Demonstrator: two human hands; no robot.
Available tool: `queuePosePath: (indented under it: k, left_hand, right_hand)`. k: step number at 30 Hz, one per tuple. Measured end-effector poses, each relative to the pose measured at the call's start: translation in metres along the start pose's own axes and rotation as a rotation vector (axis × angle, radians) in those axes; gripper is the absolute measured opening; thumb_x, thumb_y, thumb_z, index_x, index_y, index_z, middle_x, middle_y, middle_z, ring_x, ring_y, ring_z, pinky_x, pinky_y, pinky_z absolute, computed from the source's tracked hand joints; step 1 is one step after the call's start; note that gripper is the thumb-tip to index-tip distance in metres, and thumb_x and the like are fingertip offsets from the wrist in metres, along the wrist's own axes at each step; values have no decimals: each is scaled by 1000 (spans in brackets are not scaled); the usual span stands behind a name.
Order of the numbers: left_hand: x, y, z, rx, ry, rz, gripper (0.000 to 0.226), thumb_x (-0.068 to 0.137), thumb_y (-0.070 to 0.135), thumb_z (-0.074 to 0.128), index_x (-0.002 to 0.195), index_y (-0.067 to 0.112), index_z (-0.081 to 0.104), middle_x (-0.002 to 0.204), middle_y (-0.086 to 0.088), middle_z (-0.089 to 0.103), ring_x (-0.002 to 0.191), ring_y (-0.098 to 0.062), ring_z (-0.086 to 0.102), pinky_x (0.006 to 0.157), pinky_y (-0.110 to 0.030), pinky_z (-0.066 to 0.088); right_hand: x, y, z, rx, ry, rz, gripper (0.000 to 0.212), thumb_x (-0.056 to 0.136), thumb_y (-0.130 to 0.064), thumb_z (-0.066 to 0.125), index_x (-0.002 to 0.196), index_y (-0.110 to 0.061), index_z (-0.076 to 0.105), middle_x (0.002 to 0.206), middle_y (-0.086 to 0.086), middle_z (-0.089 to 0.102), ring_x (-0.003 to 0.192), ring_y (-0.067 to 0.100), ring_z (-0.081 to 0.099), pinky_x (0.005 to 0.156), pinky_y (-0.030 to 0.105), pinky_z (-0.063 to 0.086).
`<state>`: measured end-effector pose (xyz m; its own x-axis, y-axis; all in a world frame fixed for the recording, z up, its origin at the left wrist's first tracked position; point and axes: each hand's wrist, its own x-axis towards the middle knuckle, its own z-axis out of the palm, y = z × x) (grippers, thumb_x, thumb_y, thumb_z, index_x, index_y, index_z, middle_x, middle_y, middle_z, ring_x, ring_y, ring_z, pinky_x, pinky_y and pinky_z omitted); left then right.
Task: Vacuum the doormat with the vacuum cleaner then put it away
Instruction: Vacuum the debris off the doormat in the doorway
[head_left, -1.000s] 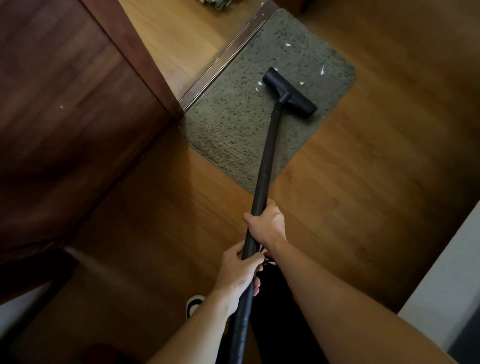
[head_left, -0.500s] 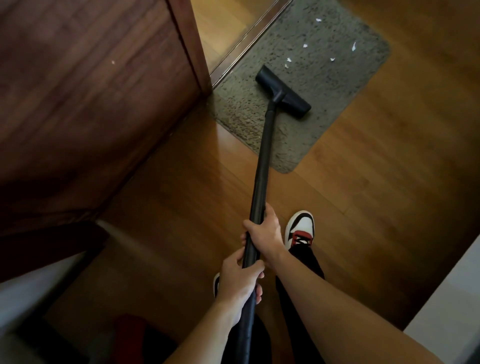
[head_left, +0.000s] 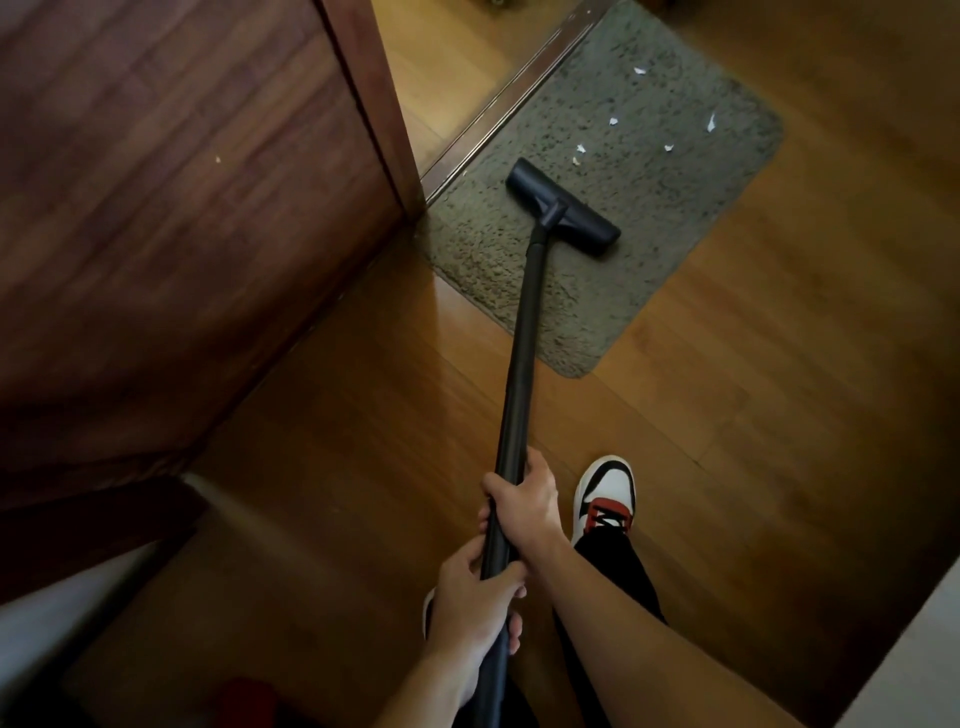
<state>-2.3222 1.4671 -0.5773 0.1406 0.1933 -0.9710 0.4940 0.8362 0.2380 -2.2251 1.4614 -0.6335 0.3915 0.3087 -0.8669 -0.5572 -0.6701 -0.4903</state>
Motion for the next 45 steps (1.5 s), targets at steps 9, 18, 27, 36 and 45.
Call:
queuePosePath:
  k: [9,18,27,36,45]
  left_hand:
    - [29,44,48,-17,24,29,10,88,6,68,96,11,69,64,-8,61,44,-22,48,43,-29,40]
    - [50,97,93,-23,4,52,10,87,3,68,96,8,69,62,-7,58,43,-23,47,42,-29,40]
    - [56,129,112,-41,7,83,9,88,4,68,95,8,69,63,-7,59,41,-20,46,41,-28,40]
    - [47,104,97,-36,27,86,12,86,0,67,91,11,70,64,-10,58,42,-21,46,42,-28,40]
    - [26,43,56,-21,36,82,10,82,1,68,89,8,69,62,-7,60,43,-22,47,45,-30,41]
  right_hand:
    - [46,-47,-32,-20,-27,-41,45,92,-4,63,131,-16,44,62,11,59,43,14,57,44,28,51]
    - [87,-99,-67,-4,-18,-63,40,92,-6,63,114,-28,38,70,15,60,46,17,58,46,30,52]
    - [107,-130,-77,-17,12,-59,40,90,-5,63,125,-13,46,69,12,58,42,16,56,44,29,50]
    - [92,-105,-64,-3,24,-43,45,89,-4,63,127,-17,44,67,10,57,44,16,56,45,29,50]
    - [50,-47,-36,-1,7,-27,46,90,-5,64,123,-25,39,62,8,57,46,17,56,48,32,52]
